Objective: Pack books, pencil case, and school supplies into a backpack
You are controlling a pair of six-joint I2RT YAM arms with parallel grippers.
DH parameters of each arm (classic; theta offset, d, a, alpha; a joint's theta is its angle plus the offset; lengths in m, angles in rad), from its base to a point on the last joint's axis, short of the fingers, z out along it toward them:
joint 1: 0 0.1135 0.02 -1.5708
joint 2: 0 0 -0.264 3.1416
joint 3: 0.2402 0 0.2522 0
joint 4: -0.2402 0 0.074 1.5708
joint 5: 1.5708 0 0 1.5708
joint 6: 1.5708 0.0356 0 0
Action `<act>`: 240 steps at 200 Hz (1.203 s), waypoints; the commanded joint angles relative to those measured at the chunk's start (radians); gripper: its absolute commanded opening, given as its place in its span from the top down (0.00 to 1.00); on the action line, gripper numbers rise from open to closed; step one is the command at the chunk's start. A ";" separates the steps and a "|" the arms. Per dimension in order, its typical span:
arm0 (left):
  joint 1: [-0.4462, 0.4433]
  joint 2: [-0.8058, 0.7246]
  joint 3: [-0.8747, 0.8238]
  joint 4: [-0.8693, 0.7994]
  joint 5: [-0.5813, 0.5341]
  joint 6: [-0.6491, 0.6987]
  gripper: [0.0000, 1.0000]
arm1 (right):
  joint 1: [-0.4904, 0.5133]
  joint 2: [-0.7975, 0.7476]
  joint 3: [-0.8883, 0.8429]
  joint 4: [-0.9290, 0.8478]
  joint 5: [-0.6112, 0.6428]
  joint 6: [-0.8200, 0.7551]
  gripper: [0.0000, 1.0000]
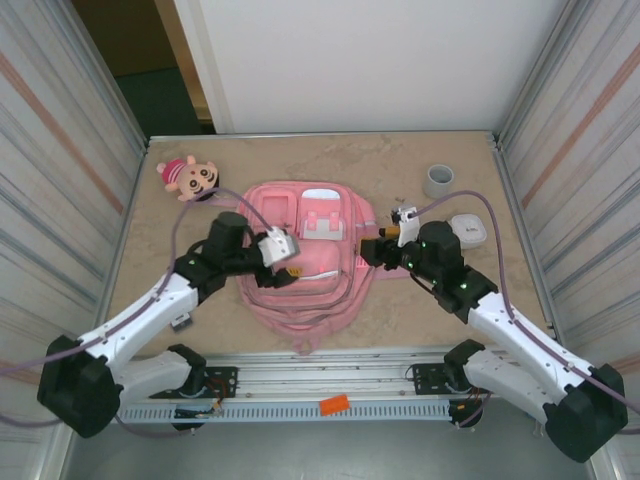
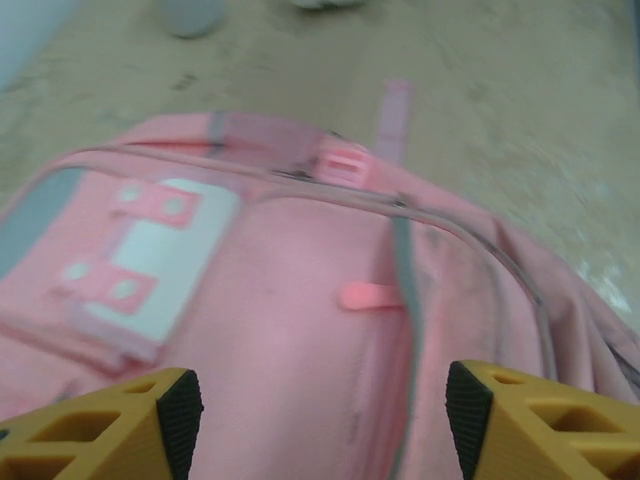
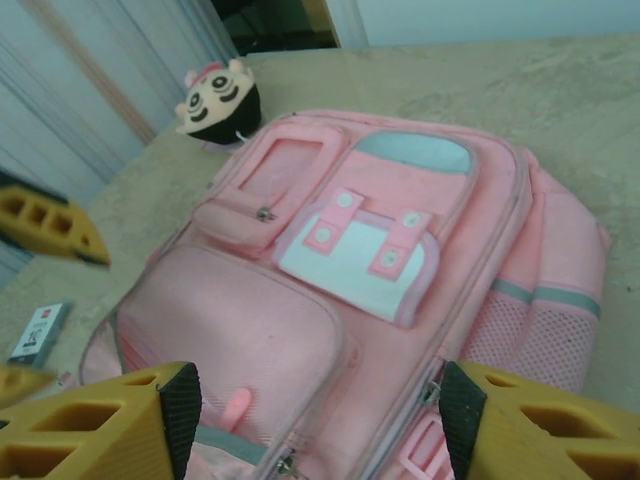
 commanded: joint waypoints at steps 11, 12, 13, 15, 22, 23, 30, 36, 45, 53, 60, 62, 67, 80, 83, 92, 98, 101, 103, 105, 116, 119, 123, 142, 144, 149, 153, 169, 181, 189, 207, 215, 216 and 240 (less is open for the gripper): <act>-0.094 0.063 0.016 -0.009 -0.103 0.178 0.31 | -0.042 0.051 0.011 -0.013 -0.114 -0.017 0.42; -0.095 0.064 0.015 -0.007 -0.102 0.177 0.31 | -0.043 0.052 0.010 -0.011 -0.113 -0.017 0.42; -0.095 0.065 0.014 -0.004 -0.102 0.176 0.31 | -0.043 0.054 0.010 -0.011 -0.114 -0.016 0.42; -0.095 0.066 0.012 0.001 -0.101 0.174 0.31 | -0.044 0.056 0.008 -0.009 -0.114 -0.016 0.42; -0.095 0.070 0.009 0.011 -0.097 0.169 0.31 | -0.046 0.061 0.004 0.003 -0.110 -0.015 0.42; -0.095 0.071 0.009 0.013 -0.097 0.169 0.31 | -0.047 0.062 0.003 0.004 -0.110 -0.015 0.42; -0.095 0.073 0.004 0.022 -0.101 0.166 0.31 | -0.048 0.066 -0.003 0.011 -0.104 -0.018 0.42; -0.095 0.074 -0.001 0.029 -0.106 0.167 0.31 | -0.049 0.067 -0.008 0.014 -0.098 -0.020 0.41; -0.096 0.075 -0.005 0.030 -0.103 0.176 0.30 | -0.050 0.070 -0.016 0.022 -0.090 -0.027 0.41; -0.096 0.077 -0.007 0.031 -0.102 0.186 0.29 | -0.052 0.073 -0.025 0.030 -0.087 -0.033 0.41; -0.096 0.078 -0.007 0.022 -0.089 0.193 0.28 | -0.054 0.076 -0.030 0.035 -0.089 -0.039 0.41; -0.096 0.078 -0.006 0.017 -0.081 0.198 0.28 | -0.054 0.078 -0.032 0.036 -0.088 -0.041 0.41; -0.096 0.079 -0.005 0.000 -0.059 0.214 0.26 | -0.054 0.080 -0.032 0.038 -0.094 -0.048 0.41; -0.097 0.075 -0.002 -0.026 0.000 0.235 0.25 | -0.055 0.091 -0.034 0.036 -0.115 -0.070 0.41; -0.097 0.073 -0.005 -0.028 0.015 0.236 0.25 | -0.056 0.092 -0.034 0.036 -0.126 -0.076 0.41; -0.099 0.074 -0.008 -0.031 0.041 0.240 0.25 | -0.054 0.120 -0.035 0.038 -0.154 -0.094 0.41; -0.105 0.076 -0.012 -0.035 0.043 0.245 0.25 | -0.054 0.131 -0.036 0.037 -0.170 -0.103 0.41; -0.108 0.077 -0.014 -0.034 0.039 0.249 0.25 | -0.054 0.135 -0.037 0.037 -0.175 -0.107 0.41; -0.109 0.079 -0.014 -0.035 0.034 0.251 0.25 | -0.054 0.138 -0.038 0.037 -0.177 -0.108 0.41; -0.112 0.081 -0.015 -0.035 0.027 0.253 0.25 | -0.054 0.143 -0.039 0.037 -0.179 -0.109 0.41; -0.126 0.095 -0.016 -0.042 -0.014 0.266 0.25 | -0.054 0.163 -0.048 0.044 -0.199 -0.117 0.41; -0.131 0.100 -0.014 -0.047 -0.024 0.270 0.25 | -0.054 0.169 -0.050 0.049 -0.204 -0.118 0.41; -0.135 0.106 -0.014 -0.054 -0.036 0.278 0.25 | -0.054 0.177 -0.055 0.057 -0.213 -0.118 0.41; -0.157 0.140 -0.012 -0.061 -0.127 0.282 0.27 | -0.051 0.220 -0.070 0.103 -0.270 -0.115 0.42; -0.159 0.143 -0.012 -0.062 -0.138 0.282 0.27 | -0.050 0.224 -0.071 0.107 -0.276 -0.115 0.42; -0.165 0.152 -0.012 -0.064 -0.161 0.283 0.27 | -0.047 0.236 -0.073 0.117 -0.288 -0.113 0.42; -0.168 0.157 -0.011 -0.068 -0.171 0.286 0.27 | -0.044 0.246 -0.074 0.126 -0.298 -0.114 0.42; -0.177 0.168 -0.014 -0.080 -0.196 0.290 0.29 | -0.034 0.282 -0.074 0.153 -0.334 -0.113 0.42; -0.184 0.170 -0.021 -0.071 -0.223 0.284 0.35 | -0.025 0.311 -0.070 0.162 -0.350 -0.116 0.41; -0.184 0.168 -0.022 -0.057 -0.246 0.263 0.45 | -0.018 0.326 -0.067 0.161 -0.358 -0.124 0.41; -0.181 0.147 -0.014 -0.057 -0.239 0.239 0.70 | -0.007 0.358 -0.062 0.164 -0.370 -0.138 0.41; -0.178 0.134 -0.017 -0.053 -0.214 0.237 0.81 | -0.008 0.372 -0.057 0.170 -0.384 -0.148 0.41; -0.177 0.131 -0.018 -0.051 -0.210 0.237 0.82 | -0.008 0.373 -0.057 0.171 -0.385 -0.148 0.41; -0.163 0.099 -0.037 -0.026 -0.148 0.227 0.90 | -0.010 0.420 -0.028 0.184 -0.408 -0.165 0.40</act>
